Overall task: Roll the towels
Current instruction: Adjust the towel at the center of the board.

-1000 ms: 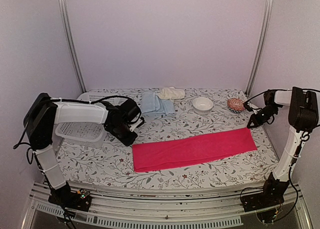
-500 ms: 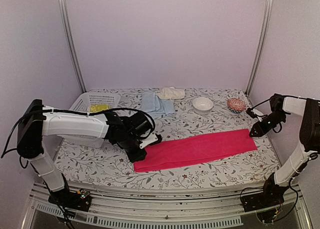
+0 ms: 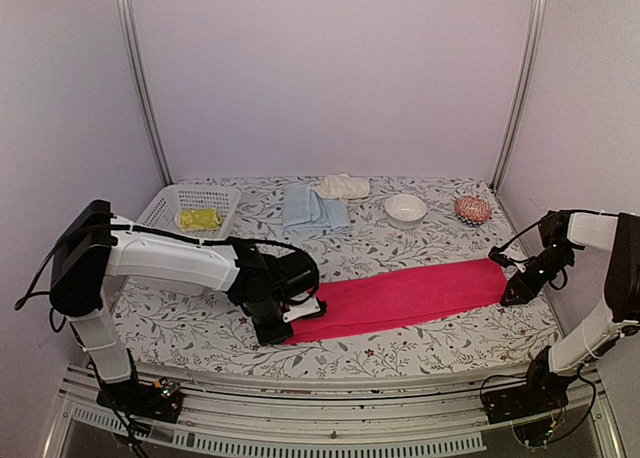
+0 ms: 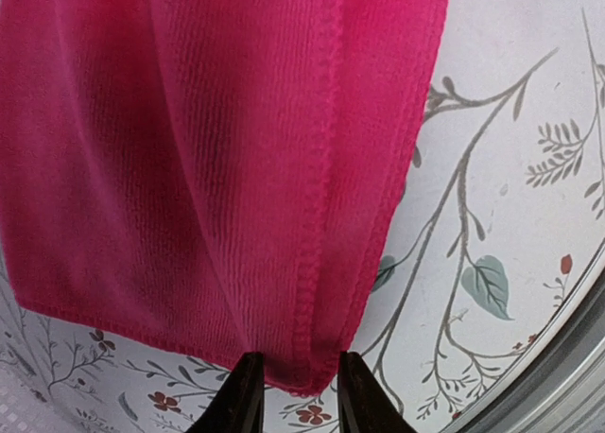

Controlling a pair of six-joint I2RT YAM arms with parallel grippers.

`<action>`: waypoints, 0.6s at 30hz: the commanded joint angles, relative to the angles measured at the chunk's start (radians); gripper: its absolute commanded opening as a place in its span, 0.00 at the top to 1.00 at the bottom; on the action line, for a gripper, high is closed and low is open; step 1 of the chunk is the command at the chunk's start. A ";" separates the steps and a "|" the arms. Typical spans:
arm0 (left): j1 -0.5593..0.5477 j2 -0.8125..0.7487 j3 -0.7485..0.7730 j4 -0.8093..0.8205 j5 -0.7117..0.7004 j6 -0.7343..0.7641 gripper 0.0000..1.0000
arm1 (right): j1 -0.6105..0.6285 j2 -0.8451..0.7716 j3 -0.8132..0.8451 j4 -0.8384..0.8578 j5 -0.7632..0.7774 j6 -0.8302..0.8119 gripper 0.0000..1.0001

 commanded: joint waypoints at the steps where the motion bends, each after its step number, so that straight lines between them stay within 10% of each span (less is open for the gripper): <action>1: -0.018 0.024 0.028 -0.038 -0.069 0.011 0.71 | -0.003 -0.015 0.015 -0.017 -0.004 -0.015 0.64; 18: -0.021 -0.034 0.054 -0.064 -0.160 0.006 1.00 | -0.002 -0.024 0.002 -0.045 0.045 -0.058 0.65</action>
